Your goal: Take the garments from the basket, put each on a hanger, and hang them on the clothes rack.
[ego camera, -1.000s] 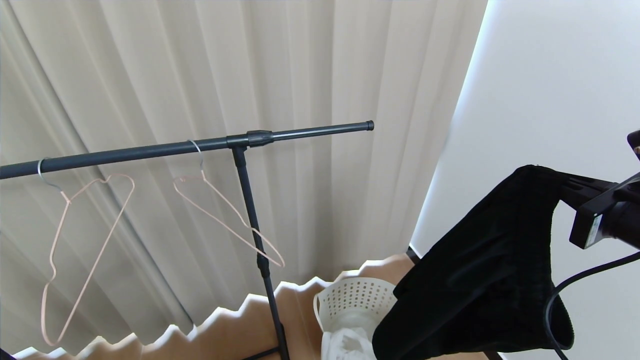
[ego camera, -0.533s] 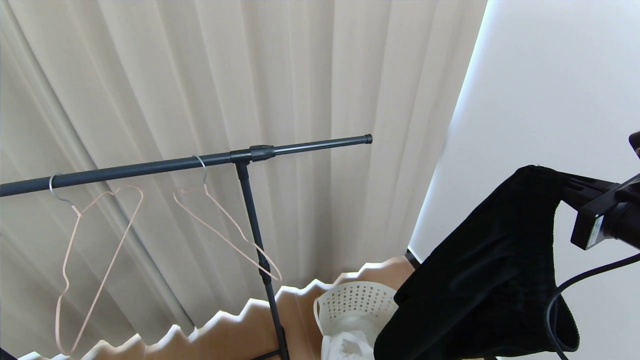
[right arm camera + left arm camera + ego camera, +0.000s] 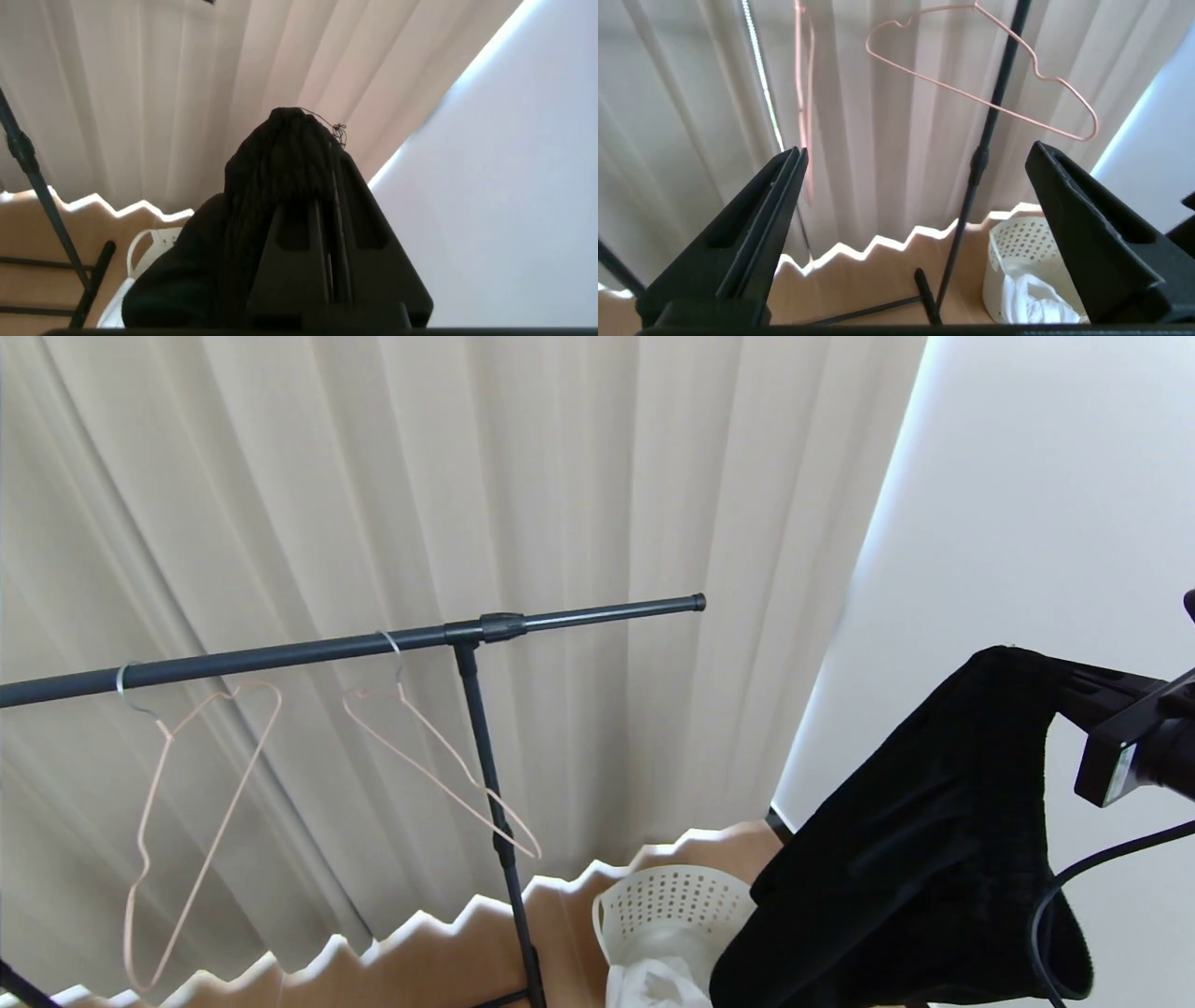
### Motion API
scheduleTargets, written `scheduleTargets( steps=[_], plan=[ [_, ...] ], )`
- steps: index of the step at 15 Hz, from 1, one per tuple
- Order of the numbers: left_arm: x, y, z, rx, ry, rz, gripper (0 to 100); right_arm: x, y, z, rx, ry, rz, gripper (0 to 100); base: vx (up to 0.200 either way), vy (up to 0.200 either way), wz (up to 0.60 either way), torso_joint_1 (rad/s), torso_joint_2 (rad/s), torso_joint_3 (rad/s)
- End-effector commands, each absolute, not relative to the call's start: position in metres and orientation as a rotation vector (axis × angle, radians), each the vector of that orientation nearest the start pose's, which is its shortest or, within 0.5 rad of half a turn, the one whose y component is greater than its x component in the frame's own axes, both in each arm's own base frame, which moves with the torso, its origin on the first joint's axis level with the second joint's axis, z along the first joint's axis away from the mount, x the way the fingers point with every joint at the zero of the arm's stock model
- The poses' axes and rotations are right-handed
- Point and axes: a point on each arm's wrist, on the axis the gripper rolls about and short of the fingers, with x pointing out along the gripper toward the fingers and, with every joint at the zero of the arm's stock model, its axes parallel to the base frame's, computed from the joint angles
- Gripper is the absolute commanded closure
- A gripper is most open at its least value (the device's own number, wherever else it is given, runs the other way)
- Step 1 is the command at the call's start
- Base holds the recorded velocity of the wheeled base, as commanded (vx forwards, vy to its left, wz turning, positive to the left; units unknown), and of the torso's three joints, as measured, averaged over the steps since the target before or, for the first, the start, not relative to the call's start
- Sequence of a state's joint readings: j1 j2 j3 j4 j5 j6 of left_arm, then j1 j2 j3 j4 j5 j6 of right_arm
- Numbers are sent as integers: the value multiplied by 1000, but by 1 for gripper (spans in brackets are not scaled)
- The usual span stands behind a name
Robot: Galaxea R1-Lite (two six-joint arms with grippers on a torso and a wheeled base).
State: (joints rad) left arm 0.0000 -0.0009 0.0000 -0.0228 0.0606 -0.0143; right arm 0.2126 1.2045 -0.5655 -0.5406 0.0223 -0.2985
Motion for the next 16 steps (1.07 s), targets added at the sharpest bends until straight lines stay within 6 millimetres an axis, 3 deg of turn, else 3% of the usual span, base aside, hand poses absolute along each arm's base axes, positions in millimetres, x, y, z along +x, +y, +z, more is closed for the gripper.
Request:
scheduleTargets(
  steps=[1, 4, 7, 12, 16],
  plan=[
    [-23, 1, 78, -16, -23, 61, 0, 176, 39, 226, -307, 65, 249, 100, 0, 0, 600, -2, -2, 2],
    [-23, 1, 78, -15, -23, 61, 0, 176, 39, 225, -309, 66, 250, 100, 0, 0, 600, 10, 2, 1],
    [-23, 1, 78, -14, -22, 60, 0, 176, 39, 226, -308, 63, 249, 100, -67, 0, 0, 4, 1, 1],
    [-23, 1, 78, -14, -22, 60, 0, 176, 39, 226, -309, 65, 249, 100, -200, 200, 0, 2, 6, 4],
    [-23, 1, 78, -16, -22, 60, 0, 176, 38, 226, -309, 64, 246, 100, 0, 200, 0, -5, 1, 1]
  ],
)
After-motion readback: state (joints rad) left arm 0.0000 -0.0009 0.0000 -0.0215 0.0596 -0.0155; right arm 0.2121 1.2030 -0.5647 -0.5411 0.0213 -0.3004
